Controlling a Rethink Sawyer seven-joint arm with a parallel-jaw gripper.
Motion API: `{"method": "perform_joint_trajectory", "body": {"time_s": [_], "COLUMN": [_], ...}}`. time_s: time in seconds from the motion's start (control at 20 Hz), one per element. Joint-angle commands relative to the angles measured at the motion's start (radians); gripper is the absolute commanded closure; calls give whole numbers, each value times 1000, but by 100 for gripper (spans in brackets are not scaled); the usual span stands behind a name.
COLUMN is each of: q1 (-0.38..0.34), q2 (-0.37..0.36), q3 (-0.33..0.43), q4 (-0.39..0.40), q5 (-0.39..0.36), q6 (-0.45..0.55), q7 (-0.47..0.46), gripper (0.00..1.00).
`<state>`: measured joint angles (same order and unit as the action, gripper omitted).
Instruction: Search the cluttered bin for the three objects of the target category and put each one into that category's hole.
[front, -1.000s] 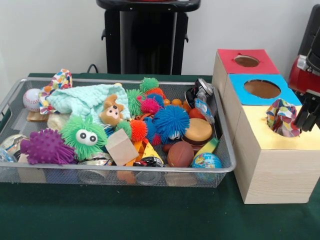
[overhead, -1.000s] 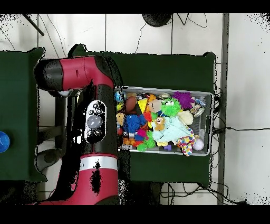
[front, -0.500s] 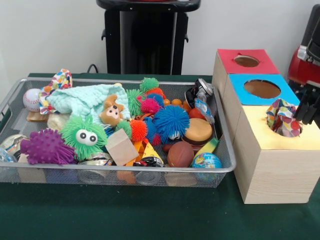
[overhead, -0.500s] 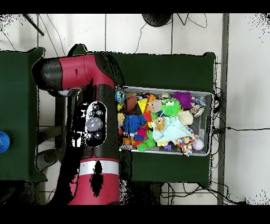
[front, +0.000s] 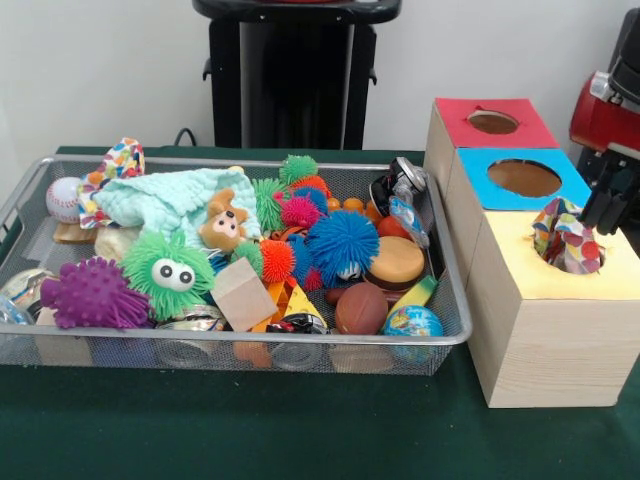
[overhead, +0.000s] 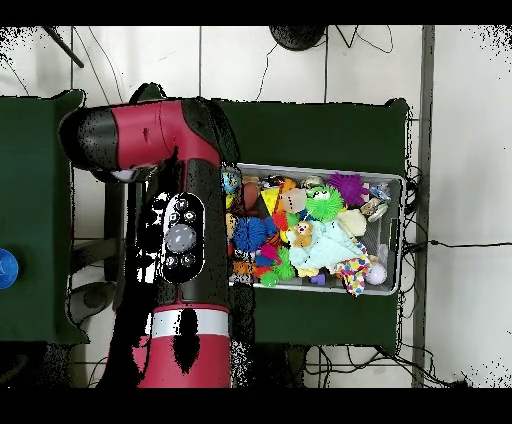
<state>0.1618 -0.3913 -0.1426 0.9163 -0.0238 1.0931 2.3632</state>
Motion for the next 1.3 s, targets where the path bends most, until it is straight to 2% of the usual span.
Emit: {"method": "perform_joint_trajectory", "body": {"time_s": [0.05, 0.35, 0.6, 0.95, 1.1, 1.3], "q1": [-43, -33, -38, -25, -16, -31], "q2": [35, 22, 39, 46, 51, 56], "q3": [83, 89, 110, 134, 138, 177], "q4": [157, 220, 245, 260, 270, 290], "q5": [-79, -74, -65, -54, -49, -2], "q6": [59, -9, -29, 14, -13, -43], "q7": [-205, -132, -121, -120, -84, -47], "gripper": [100, 100, 100, 100, 100, 100]}}
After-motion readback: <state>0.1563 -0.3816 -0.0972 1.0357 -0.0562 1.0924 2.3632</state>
